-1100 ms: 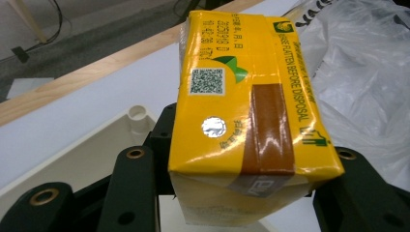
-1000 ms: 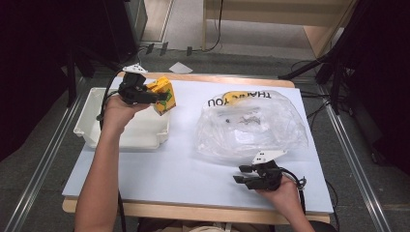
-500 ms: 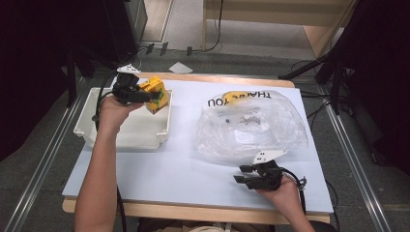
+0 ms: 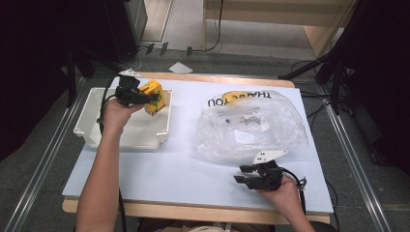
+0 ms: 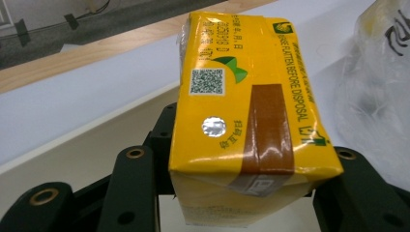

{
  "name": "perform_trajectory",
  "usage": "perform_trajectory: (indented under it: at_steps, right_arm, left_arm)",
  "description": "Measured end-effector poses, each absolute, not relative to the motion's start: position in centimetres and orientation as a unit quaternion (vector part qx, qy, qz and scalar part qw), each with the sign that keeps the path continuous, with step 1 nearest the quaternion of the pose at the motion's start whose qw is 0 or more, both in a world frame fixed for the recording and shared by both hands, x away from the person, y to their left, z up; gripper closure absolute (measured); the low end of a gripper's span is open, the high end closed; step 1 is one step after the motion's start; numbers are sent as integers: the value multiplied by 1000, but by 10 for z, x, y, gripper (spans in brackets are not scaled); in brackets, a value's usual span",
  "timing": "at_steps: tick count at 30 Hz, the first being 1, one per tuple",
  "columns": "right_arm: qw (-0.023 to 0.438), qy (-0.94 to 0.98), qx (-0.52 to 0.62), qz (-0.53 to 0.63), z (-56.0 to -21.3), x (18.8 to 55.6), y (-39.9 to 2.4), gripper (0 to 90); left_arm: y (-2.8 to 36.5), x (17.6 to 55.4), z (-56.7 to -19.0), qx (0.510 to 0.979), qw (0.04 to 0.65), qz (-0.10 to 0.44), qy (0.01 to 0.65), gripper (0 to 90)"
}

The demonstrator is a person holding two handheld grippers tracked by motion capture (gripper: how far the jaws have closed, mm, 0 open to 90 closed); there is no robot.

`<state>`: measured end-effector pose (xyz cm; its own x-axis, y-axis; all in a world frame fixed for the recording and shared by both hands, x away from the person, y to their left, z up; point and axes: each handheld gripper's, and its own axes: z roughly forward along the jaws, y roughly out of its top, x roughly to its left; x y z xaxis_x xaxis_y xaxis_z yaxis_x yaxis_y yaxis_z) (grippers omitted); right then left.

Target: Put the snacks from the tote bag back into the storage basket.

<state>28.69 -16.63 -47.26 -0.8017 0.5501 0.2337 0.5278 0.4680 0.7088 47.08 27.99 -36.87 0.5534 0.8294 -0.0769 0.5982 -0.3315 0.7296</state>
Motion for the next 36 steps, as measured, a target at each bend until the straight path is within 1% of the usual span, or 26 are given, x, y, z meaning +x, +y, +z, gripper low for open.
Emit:
perform_trajectory:
  at_steps: [8, 14, 19, 20, 25, 28, 32, 36]
  right_arm:
    - [13, 857, 316, 407, -473, 286, -167, 535]
    - [13, 856, 318, 407, -473, 285, -167, 535]
    - [14, 856, 318, 407, -473, 284, -169, 535]
    - [14, 856, 319, 406, -473, 284, -169, 535]
    - [13, 857, 320, 405, -473, 284, -168, 535]
    - [12, 857, 319, 404, -473, 284, -168, 535]
    - [13, 858, 319, 403, -473, 284, -168, 535]
    - [13, 858, 318, 403, -473, 284, -169, 535]
  left_arm:
    - [275, 479, -385, 806, 352, 157, 449, 525]
    - [270, 483, -397, 806, 355, 154, 448, 523]
    - [267, 485, -406, 811, 345, 164, 444, 521]
    - [267, 485, -407, 808, 353, 166, 441, 520]
    - [267, 486, -408, 806, 357, 164, 444, 511]
    - [268, 484, -408, 806, 357, 158, 446, 495]
    - [273, 485, -409, 792, 381, 137, 457, 454]
    - [270, 484, -407, 800, 369, 139, 453, 418]
